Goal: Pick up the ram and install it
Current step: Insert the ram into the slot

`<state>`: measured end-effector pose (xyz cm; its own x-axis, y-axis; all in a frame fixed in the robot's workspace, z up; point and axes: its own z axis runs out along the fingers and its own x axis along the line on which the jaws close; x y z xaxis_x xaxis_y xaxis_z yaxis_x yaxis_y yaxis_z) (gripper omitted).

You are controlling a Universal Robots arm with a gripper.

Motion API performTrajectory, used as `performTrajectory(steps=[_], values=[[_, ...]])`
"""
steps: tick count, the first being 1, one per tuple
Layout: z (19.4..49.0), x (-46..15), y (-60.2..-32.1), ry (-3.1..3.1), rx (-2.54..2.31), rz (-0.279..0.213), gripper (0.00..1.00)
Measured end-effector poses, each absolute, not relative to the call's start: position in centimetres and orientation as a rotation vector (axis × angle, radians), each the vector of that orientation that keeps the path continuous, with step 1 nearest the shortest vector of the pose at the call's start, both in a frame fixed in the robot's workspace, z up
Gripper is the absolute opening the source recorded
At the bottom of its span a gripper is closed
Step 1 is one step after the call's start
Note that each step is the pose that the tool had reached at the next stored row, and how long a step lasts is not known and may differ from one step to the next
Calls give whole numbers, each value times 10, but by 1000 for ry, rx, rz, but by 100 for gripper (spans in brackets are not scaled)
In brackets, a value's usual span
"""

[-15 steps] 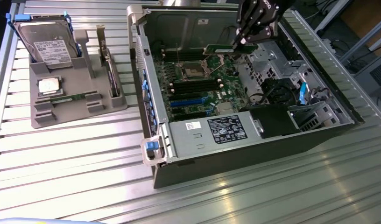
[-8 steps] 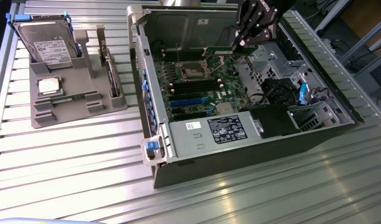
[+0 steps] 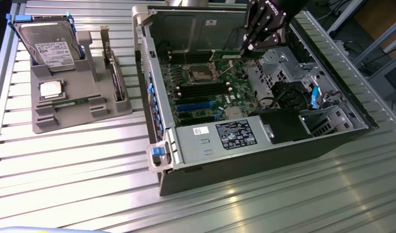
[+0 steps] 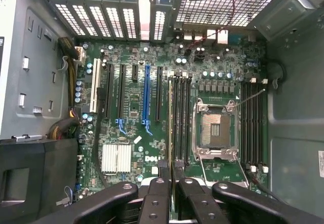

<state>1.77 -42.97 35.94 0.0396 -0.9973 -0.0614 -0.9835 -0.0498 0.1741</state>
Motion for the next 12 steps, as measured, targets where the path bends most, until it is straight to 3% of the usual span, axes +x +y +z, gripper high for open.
performTrajectory(steps=[12], values=[[353,18,-430,-2106,2203,-253,14]])
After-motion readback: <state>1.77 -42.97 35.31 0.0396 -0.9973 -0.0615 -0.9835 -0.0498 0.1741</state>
